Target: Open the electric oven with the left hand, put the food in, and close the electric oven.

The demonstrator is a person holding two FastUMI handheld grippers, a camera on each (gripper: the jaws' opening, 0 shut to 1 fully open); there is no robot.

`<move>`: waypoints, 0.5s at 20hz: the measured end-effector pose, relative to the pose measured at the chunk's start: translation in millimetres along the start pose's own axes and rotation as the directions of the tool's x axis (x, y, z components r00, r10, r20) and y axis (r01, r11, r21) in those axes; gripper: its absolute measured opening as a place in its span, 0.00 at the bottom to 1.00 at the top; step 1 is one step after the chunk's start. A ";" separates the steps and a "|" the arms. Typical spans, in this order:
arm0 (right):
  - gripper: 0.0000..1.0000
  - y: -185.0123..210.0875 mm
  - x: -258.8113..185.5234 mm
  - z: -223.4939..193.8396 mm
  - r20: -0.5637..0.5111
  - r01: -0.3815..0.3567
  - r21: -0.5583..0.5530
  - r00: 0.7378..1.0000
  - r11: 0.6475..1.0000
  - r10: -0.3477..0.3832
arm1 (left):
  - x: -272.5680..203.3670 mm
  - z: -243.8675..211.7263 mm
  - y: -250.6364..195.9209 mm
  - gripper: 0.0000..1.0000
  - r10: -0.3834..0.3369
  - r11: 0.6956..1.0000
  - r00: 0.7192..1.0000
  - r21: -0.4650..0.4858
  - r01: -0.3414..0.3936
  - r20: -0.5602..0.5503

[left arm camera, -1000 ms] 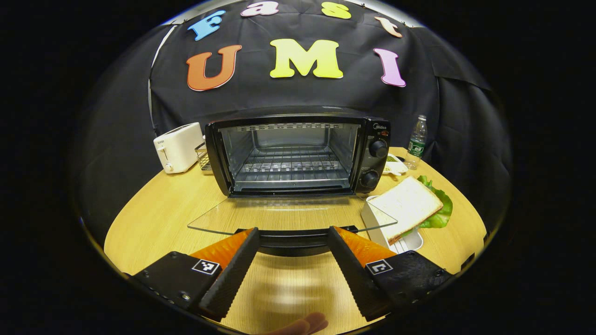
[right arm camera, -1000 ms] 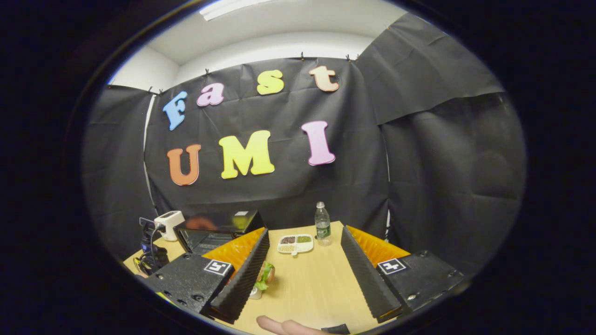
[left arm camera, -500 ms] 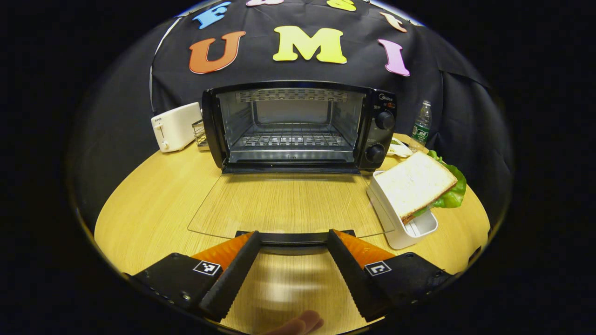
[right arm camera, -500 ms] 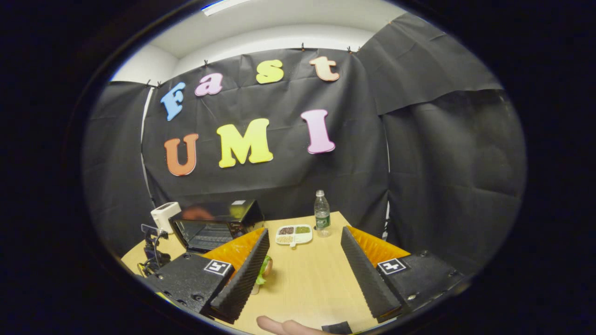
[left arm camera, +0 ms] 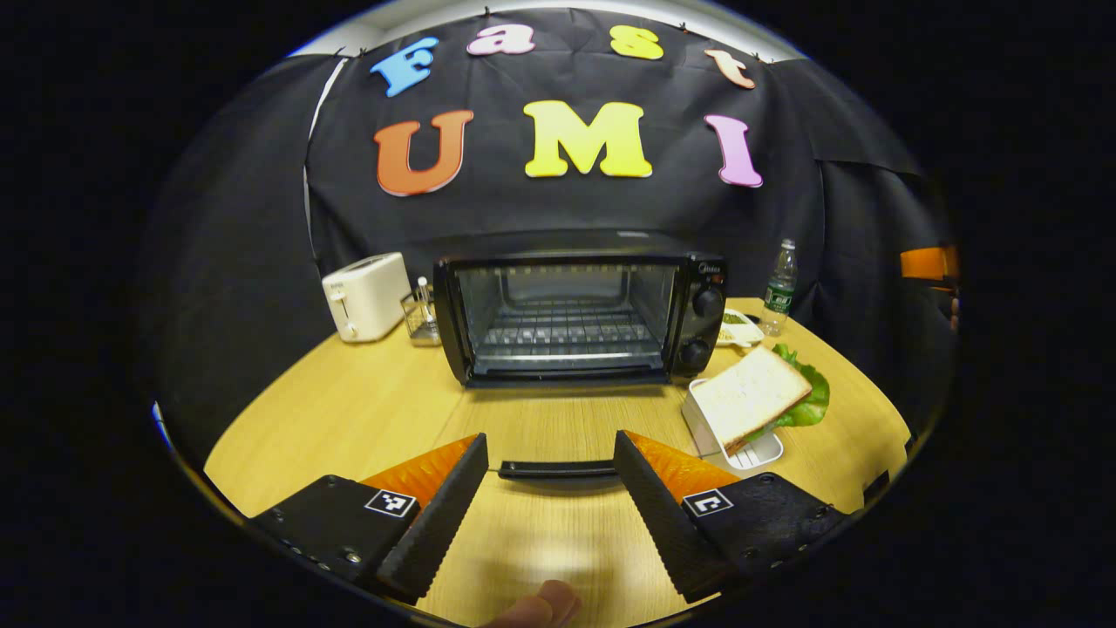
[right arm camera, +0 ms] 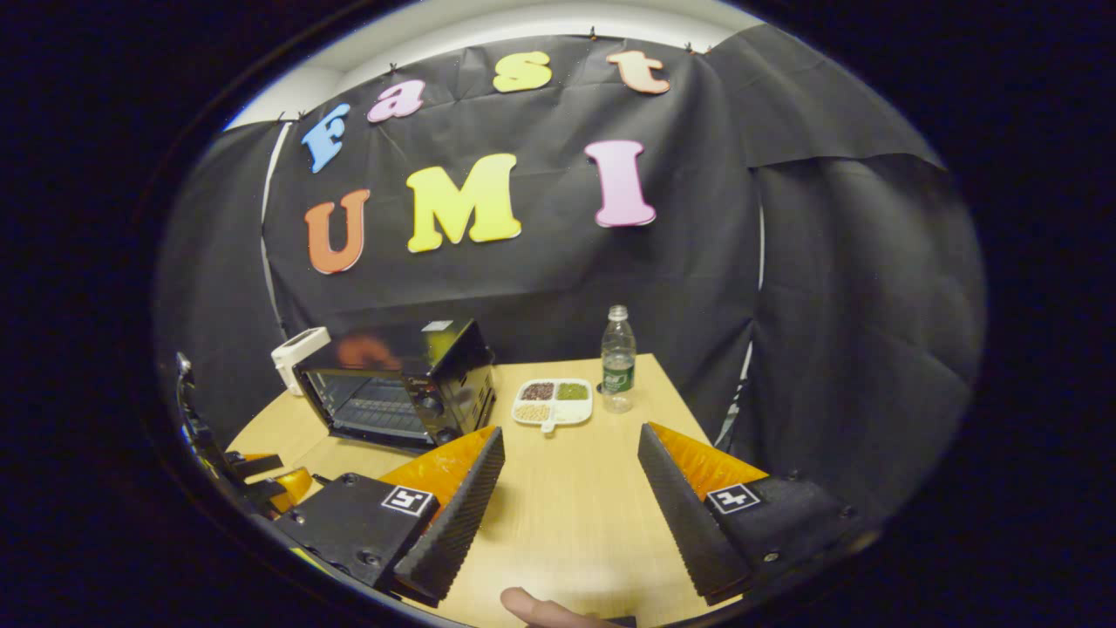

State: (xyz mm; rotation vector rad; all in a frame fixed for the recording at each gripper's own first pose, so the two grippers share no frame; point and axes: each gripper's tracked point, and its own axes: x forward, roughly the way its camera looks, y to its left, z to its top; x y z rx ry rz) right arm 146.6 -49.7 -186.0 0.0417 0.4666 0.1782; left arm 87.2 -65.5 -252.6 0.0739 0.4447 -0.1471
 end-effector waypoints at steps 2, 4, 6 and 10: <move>0.99 7.3 22.1 -7.4 -0.068 -0.056 -0.002 0.996 0.998 0.056 | -16.9 34.5 2.1 0.95 -0.006 1.000 0.997 -0.018 0.007 0.080; 0.98 19.1 43.7 -22.5 -0.154 -0.125 0.005 0.980 0.992 0.124 | -34.5 62.8 6.1 0.95 -0.013 0.998 0.991 -0.052 0.021 0.137; 0.98 32.1 63.5 -39.6 -0.257 -0.190 0.049 0.946 0.981 0.196 | -49.5 92.5 19.2 0.95 0.012 0.997 0.978 -0.075 0.004 0.209; 0.97 69.4 85.3 -73.2 -0.449 -0.325 0.231 0.801 0.917 0.396 | -83.0 129.0 35.4 0.95 0.061 0.994 0.938 -0.110 -0.024 0.341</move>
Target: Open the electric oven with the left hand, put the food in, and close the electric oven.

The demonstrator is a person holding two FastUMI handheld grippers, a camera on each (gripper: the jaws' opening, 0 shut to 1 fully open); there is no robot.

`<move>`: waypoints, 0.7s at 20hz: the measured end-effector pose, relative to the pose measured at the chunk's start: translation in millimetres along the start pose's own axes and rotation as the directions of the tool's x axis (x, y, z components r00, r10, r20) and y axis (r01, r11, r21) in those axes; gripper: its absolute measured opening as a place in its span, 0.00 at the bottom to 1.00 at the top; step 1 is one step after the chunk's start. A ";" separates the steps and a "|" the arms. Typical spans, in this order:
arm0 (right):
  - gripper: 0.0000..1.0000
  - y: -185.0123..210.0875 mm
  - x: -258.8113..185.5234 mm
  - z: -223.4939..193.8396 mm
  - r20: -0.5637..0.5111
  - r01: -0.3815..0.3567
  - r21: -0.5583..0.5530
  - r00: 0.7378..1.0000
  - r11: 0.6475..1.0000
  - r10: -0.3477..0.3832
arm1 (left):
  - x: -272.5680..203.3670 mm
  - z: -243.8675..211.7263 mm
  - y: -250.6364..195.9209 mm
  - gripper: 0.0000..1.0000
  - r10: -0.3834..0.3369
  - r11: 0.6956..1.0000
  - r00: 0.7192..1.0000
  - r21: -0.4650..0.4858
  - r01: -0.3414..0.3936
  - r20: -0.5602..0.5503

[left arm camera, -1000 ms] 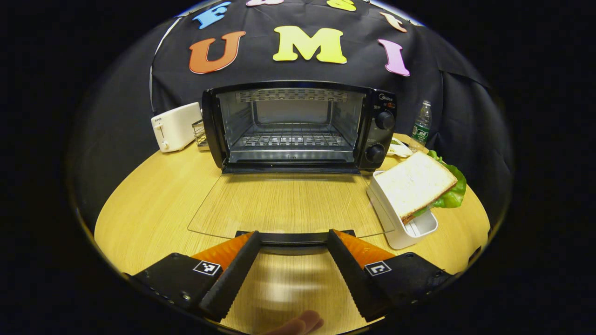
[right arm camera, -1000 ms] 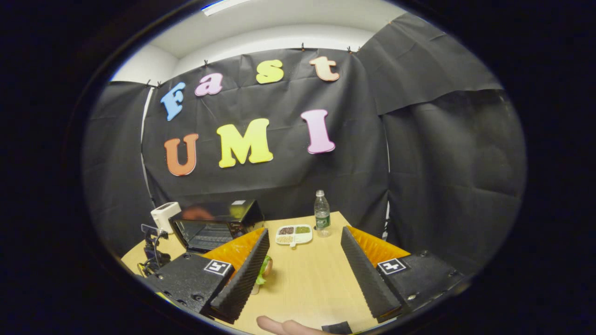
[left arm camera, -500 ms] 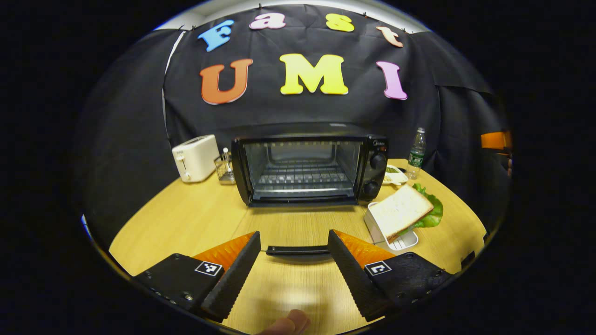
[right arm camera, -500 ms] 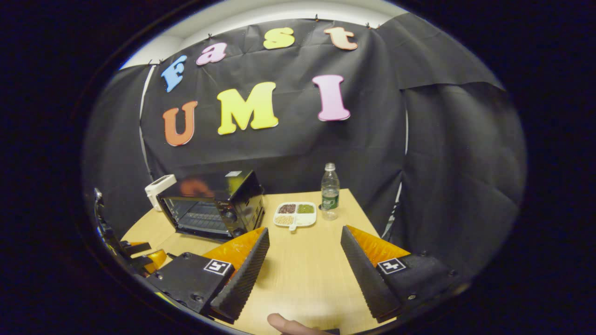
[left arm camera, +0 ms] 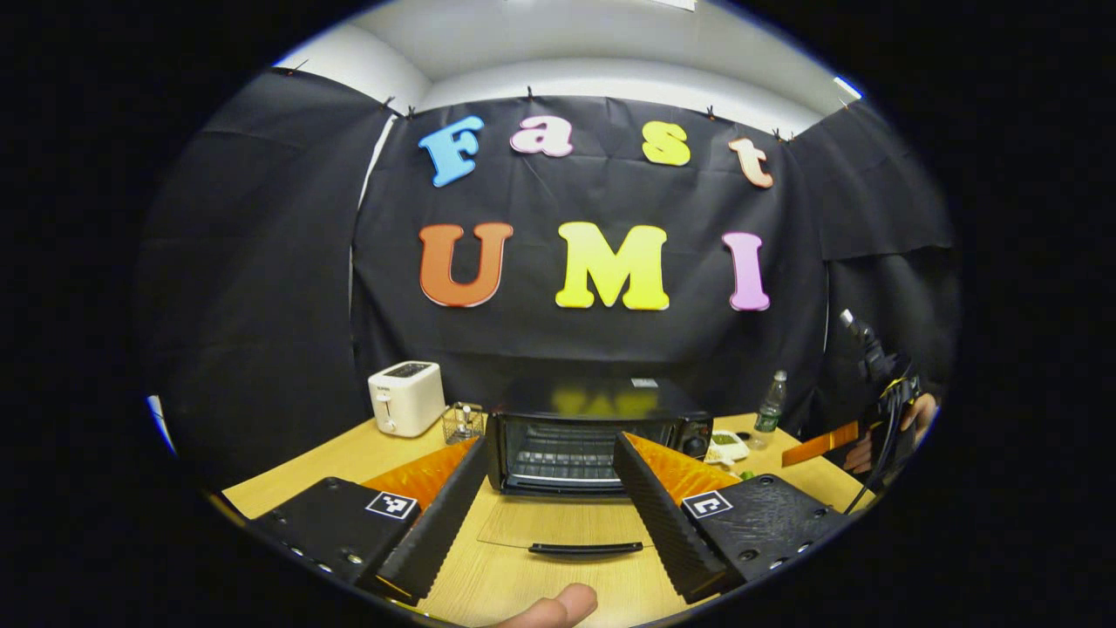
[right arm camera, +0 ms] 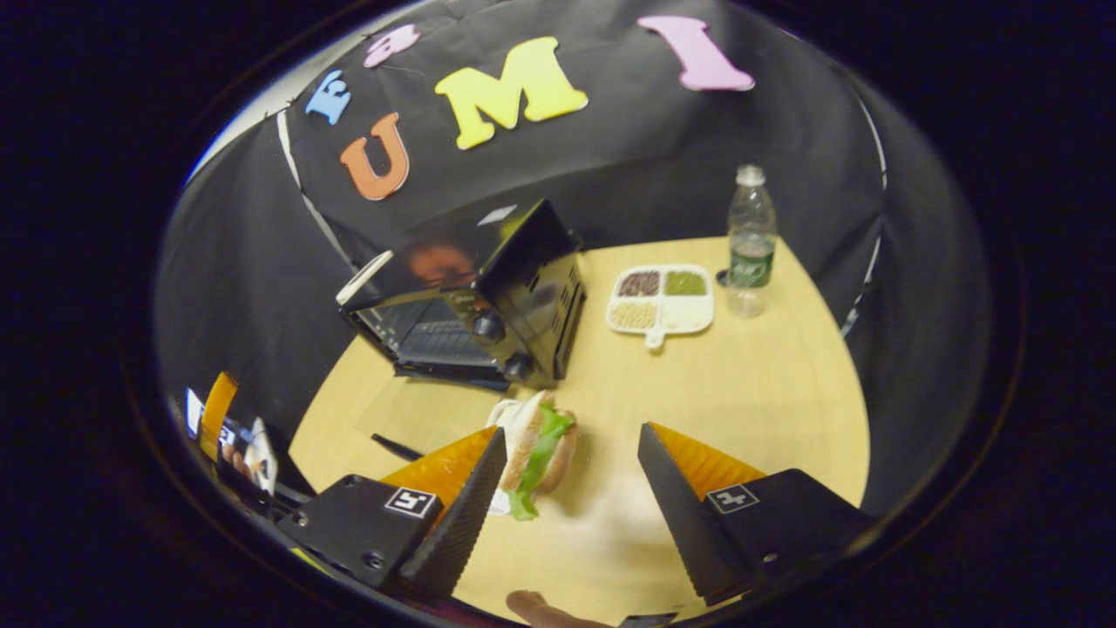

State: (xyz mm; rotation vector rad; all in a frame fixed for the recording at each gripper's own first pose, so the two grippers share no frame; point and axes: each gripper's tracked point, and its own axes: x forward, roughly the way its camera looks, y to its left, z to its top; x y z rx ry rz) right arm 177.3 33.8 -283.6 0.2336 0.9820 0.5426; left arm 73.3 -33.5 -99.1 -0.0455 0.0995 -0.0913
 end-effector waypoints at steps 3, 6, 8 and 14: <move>0.96 7.7 27.1 -5.2 -0.121 -0.097 0.120 0.986 0.988 0.111 | -11.9 15.5 8.5 0.93 0.015 0.999 0.999 -0.036 -0.013 0.050; 0.93 -2.1 46.5 -9.6 -0.198 -0.086 0.188 0.972 0.978 0.124 | -19.3 22.5 20.7 0.93 0.051 0.998 0.997 -0.040 -0.049 0.064; 0.80 -5.3 54.8 -15.2 -0.240 -0.075 0.219 0.962 0.973 0.128 | -23.7 26.4 24.8 0.93 0.072 0.997 0.995 -0.035 -0.070 0.067; 0.69 15.2 73.0 -29.4 -0.289 -0.157 0.378 0.916 0.912 0.278 | -37.1 35.9 22.6 0.93 0.105 0.994 0.991 0.024 -0.107 0.087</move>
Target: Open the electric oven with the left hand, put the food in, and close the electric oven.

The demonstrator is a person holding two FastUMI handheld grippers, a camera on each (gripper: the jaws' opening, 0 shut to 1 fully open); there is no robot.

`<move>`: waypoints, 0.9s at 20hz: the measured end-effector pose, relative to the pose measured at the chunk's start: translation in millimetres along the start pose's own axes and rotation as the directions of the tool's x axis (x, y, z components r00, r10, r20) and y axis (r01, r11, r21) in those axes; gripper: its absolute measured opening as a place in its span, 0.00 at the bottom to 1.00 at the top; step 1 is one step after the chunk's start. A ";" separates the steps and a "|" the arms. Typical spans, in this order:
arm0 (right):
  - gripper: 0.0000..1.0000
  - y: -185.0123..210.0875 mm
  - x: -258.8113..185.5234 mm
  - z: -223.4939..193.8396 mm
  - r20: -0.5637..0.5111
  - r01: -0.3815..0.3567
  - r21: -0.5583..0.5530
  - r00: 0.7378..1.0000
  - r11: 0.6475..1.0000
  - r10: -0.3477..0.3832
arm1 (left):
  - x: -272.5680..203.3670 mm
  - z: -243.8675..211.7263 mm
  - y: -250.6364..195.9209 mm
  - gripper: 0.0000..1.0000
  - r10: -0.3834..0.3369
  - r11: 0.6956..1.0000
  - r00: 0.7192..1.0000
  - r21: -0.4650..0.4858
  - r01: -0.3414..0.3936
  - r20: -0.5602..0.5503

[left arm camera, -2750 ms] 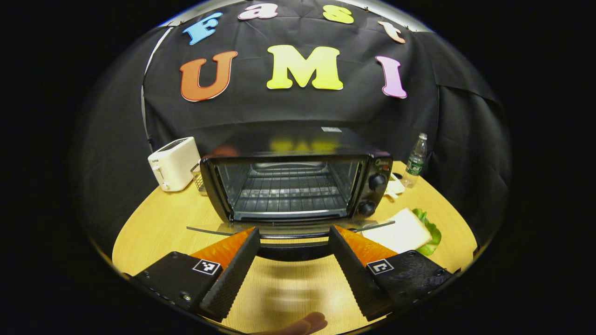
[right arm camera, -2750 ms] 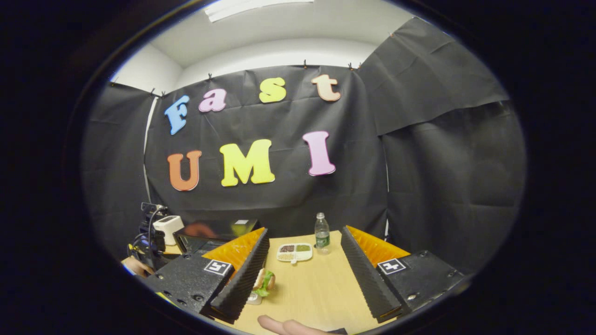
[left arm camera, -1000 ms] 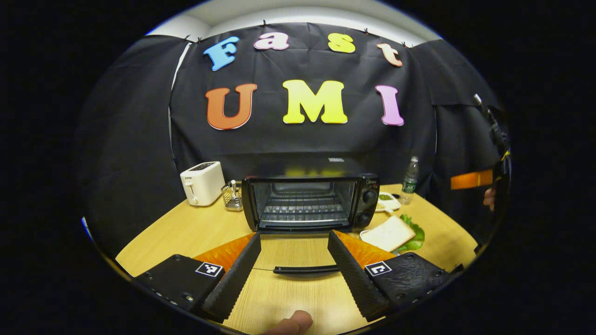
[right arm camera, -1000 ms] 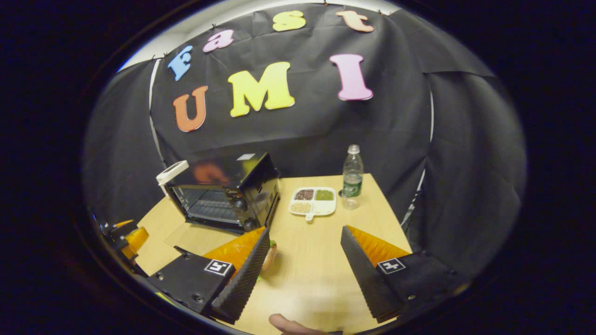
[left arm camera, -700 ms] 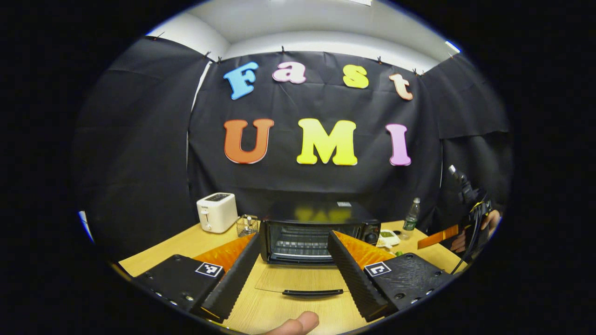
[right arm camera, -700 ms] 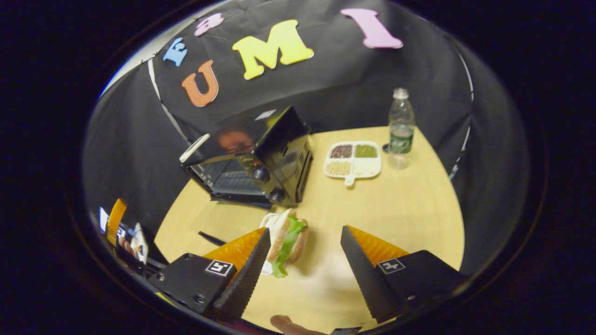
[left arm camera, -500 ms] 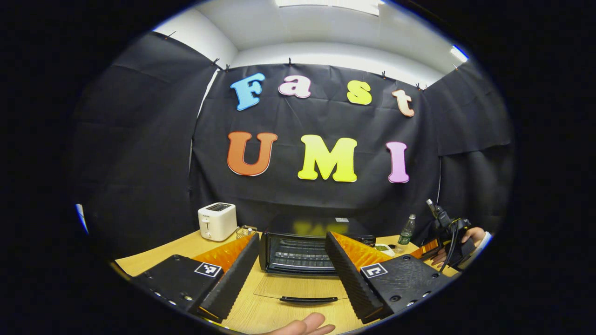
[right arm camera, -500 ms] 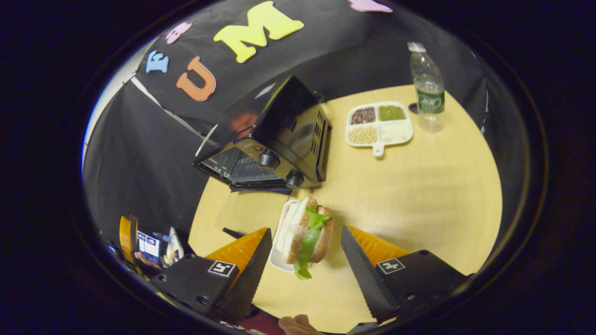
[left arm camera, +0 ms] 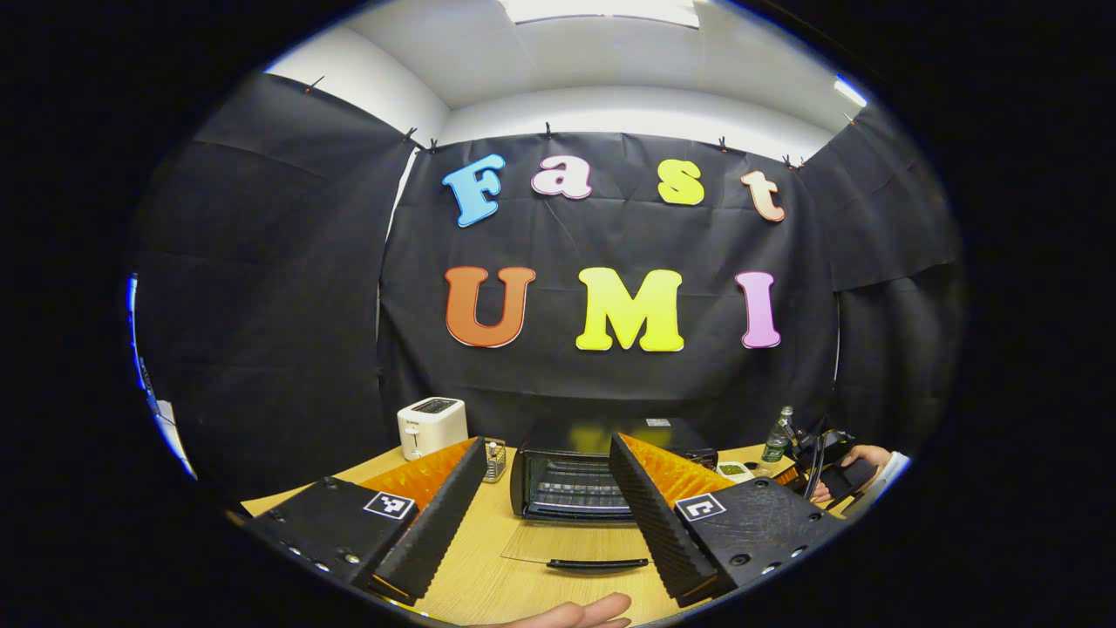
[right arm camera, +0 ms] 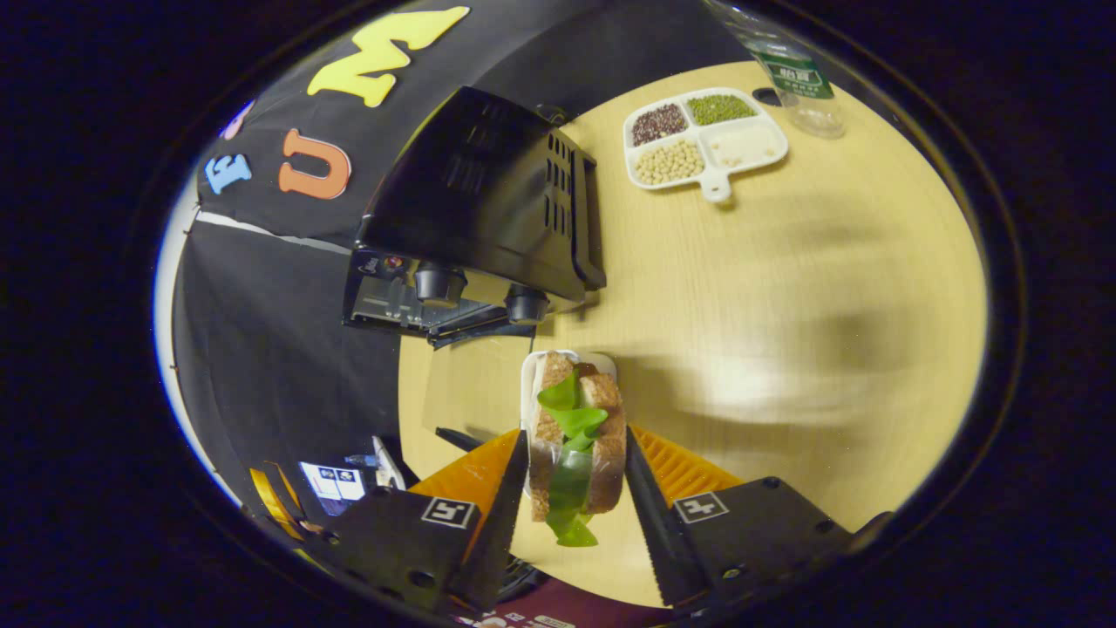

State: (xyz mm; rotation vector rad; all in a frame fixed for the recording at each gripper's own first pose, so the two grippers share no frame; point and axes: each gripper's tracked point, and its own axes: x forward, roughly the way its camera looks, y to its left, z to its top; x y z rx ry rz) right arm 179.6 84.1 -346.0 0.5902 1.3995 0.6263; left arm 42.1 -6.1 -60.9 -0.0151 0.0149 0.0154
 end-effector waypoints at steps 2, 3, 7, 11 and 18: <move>0.54 2.9 0.6 1.1 0.020 -0.029 -0.001 0.999 1.000 0.029 | -8.1 6.1 3.5 0.93 0.042 0.998 0.999 0.037 -0.043 0.015; 0.43 3.5 -1.1 -0.6 0.027 -0.030 -0.001 0.999 1.000 0.030 | -11.5 10.7 1.6 0.93 0.047 0.997 0.999 0.057 -0.048 0.028; 0.41 12.1 -14.6 -4.3 0.083 -0.028 -0.002 0.996 1.000 0.028 | -21.2 13.4 -17.4 0.82 -0.007 0.995 0.999 0.105 0.002 0.054; 0.41 29.3 -32.7 -19.7 0.201 -0.064 0.003 0.978 0.998 0.062 | -27.1 1.4 -22.7 0.95 -0.082 0.994 0.996 0.078 0.080 0.027; 0.40 68.4 -21.9 -50.4 0.436 -0.140 0.053 0.894 0.989 0.103 | -27.1 -18.1 -8.5 0.95 -0.145 0.989 0.989 0.036 0.145 -0.003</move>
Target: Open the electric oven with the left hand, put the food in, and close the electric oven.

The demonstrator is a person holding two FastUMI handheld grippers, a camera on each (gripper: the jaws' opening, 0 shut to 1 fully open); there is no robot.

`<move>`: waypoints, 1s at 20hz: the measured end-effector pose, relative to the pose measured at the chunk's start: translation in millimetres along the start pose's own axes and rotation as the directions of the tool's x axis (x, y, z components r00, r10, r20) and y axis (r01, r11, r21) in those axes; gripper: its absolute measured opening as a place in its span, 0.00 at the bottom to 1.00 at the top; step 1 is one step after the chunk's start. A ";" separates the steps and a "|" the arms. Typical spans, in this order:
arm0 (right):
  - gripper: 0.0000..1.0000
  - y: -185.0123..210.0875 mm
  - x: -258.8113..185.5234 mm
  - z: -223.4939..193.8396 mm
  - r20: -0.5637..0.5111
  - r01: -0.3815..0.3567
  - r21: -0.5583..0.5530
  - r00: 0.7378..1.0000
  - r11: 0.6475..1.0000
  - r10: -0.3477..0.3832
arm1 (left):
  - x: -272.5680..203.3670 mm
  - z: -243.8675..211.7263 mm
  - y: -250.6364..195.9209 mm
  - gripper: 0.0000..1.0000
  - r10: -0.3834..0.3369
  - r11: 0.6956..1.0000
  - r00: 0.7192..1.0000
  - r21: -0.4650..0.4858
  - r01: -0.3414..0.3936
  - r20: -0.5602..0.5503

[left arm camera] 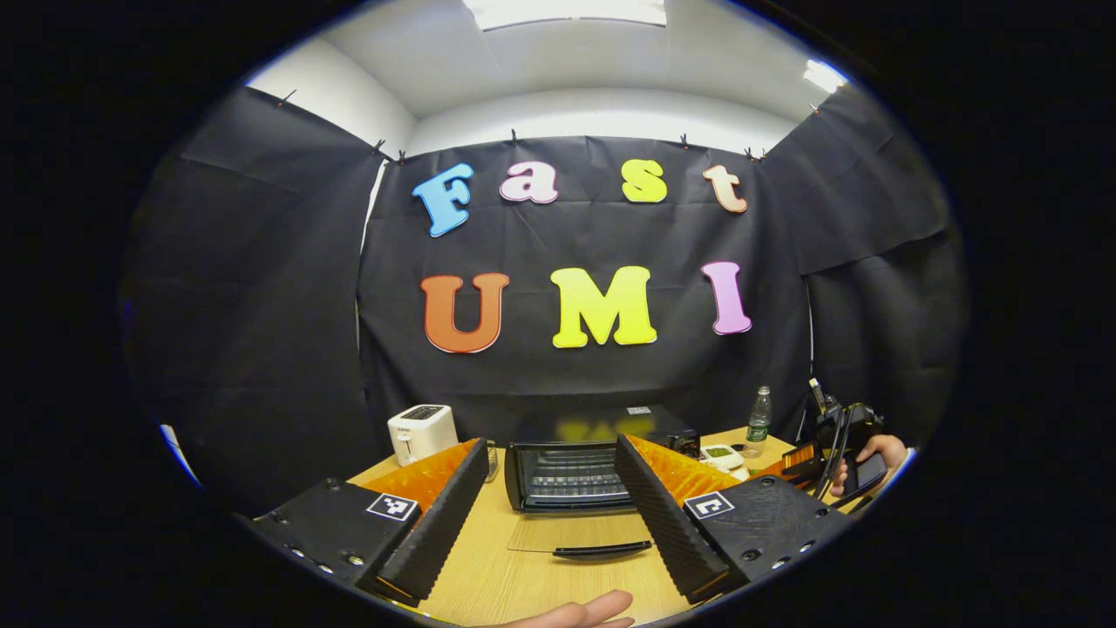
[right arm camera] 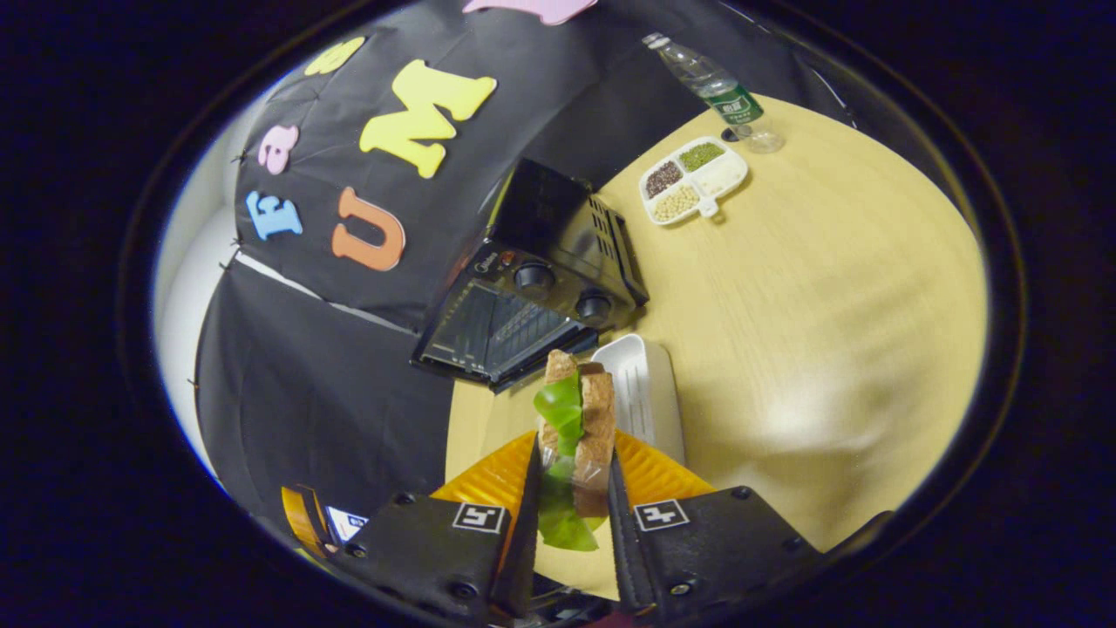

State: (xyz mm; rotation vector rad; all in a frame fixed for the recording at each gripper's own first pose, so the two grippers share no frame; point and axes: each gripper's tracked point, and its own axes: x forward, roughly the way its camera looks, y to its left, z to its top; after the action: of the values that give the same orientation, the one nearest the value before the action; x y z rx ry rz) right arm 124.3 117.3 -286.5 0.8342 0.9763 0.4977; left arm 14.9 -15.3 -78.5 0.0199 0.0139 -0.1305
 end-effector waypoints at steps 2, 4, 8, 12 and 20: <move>0.40 21.9 11.4 -8.9 0.091 -0.072 0.039 0.993 0.997 0.069 | 2.1 -6.9 8.5 0.95 -0.008 1.000 1.000 -0.010 0.008 -0.020; 0.40 39.2 29.9 -16.5 0.173 -0.133 0.055 0.977 0.990 0.121 | 1.4 -6.5 20.8 0.95 0.007 1.000 1.000 0.004 -0.007 -0.011; 0.40 71.2 81.1 -29.7 0.272 -0.181 0.056 0.949 0.982 0.159 | -5.0 -12.7 36.6 0.95 0.036 0.997 0.999 0.071 -0.037 0.017; 0.40 95.8 131.7 -21.7 0.360 -0.204 0.133 0.922 0.970 0.144 | -5.2 -28.2 52.5 0.95 0.038 0.998 0.999 0.051 -0.037 -0.016; 0.40 109.9 221.4 46.1 0.567 -0.154 0.156 0.823 0.976 0.040 | -6.4 -30.8 78.2 0.95 0.034 0.999 0.999 0.022 -0.034 -0.007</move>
State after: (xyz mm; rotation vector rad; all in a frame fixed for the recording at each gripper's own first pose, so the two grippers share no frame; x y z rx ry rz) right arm 271.9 320.4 -299.6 1.1329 0.4354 0.2146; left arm 18.3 63.7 -107.7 0.0424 0.0194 -0.0963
